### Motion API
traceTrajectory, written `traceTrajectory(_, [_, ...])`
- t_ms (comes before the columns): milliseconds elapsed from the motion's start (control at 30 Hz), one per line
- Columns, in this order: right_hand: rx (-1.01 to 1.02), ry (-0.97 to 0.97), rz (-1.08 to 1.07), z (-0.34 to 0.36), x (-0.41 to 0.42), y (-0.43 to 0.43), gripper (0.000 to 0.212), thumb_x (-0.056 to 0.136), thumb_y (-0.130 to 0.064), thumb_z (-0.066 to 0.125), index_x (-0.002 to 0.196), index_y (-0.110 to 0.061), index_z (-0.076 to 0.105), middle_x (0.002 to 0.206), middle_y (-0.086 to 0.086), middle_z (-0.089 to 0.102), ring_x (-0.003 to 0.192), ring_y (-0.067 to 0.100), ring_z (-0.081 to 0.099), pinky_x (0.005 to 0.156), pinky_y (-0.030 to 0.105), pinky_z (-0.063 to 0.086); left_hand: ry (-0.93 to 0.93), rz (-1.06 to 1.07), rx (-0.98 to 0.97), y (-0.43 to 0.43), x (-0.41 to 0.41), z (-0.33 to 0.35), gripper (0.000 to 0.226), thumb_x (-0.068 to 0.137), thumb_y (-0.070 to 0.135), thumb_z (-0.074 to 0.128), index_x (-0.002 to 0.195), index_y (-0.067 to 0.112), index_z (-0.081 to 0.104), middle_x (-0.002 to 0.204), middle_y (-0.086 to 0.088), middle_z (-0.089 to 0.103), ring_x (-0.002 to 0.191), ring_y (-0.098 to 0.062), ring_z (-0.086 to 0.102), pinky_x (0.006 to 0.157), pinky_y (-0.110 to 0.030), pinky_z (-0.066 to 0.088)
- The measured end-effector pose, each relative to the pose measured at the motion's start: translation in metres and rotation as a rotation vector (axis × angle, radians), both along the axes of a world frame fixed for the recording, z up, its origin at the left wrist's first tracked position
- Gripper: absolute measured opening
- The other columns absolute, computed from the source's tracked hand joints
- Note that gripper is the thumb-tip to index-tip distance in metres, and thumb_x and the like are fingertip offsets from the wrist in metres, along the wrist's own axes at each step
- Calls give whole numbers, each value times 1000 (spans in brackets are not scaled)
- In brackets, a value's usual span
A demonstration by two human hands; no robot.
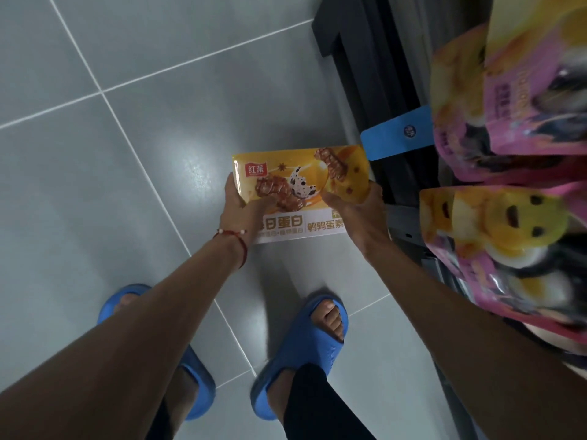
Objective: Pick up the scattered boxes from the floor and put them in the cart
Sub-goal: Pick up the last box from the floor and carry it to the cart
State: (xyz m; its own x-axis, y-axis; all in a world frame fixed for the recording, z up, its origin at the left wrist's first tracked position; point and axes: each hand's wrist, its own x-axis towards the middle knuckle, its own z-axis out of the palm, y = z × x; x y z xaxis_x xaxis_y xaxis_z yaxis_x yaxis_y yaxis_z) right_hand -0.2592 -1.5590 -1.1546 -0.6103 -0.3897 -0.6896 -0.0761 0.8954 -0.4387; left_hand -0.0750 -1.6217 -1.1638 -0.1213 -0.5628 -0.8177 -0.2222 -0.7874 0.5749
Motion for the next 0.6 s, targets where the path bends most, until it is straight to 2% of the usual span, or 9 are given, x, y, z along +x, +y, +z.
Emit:
traceTrajectory(133, [3, -2, 5, 19, 23, 18, 114, 44, -74, 82, 138, -28, 38, 129, -2, 59, 116, 23, 64, 97, 53, 56, -52, 60, 39, 14, 18, 23, 66, 88, 7, 69, 143, 28, 38, 107, 8, 68, 68, 5, 70, 49, -10, 50])
traceTrajectory(200, [11, -3, 6, 33, 37, 29, 111, 41, -76, 86, 130, -27, 41, 123, -3, 60, 111, 22, 66, 91, 50, 60, -73, 71, 60, 23, 31, 41, 67, 87, 10, 71, 143, 29, 39, 109, 6, 69, 65, 6, 69, 46, -9, 48])
traceTrajectory(300, [19, -5, -26, 65, 59, 43, 122, 32, -84, 86, 129, -24, 43, 122, -2, 57, 112, 24, 66, 90, 50, 60, -108, 69, 52, 29, 52, 71, 66, 83, 17, 77, 139, 29, 44, 109, 3, 73, 68, 2, 71, 52, -15, 52])
traceTrajectory(400, [49, 27, -7, 113, 86, 48, 128, 47, -69, 86, 152, -20, 31, 141, 2, 43, 132, 29, 51, 103, 54, 52, -145, 62, 41, 34, 75, 111, 65, 79, 24, 81, 135, 29, 50, 107, 5, 74, 77, -7, 73, 63, -21, 53])
traceTrajectory(433, [63, 28, 20, 128, 93, 50, 126, 51, -67, 86, 154, -20, 30, 142, 3, 41, 133, 30, 47, 105, 54, 50, -161, 65, 33, 35, 83, 126, 64, 79, 27, 82, 134, 29, 51, 107, 5, 73, 81, -8, 73, 66, -23, 52])
traceTrajectory(533, [96, 2, 96, 179, 112, 54, 104, 54, -67, 82, 139, -22, 43, 123, 0, 42, 120, 28, 52, 97, 52, 55, -176, 99, 30, 42, 108, 183, 56, 81, 31, 81, 130, 24, 55, 107, 5, 73, 85, -9, 71, 67, -22, 51])
traceTrajectory(600, [78, -14, 95, 215, 124, 56, 102, 52, -66, 86, 134, -21, 43, 120, -1, 42, 118, 28, 54, 93, 51, 58, -208, 98, 30, 47, 126, 220, 49, 81, 38, 81, 123, 24, 60, 104, 4, 75, 85, -13, 73, 71, -26, 55])
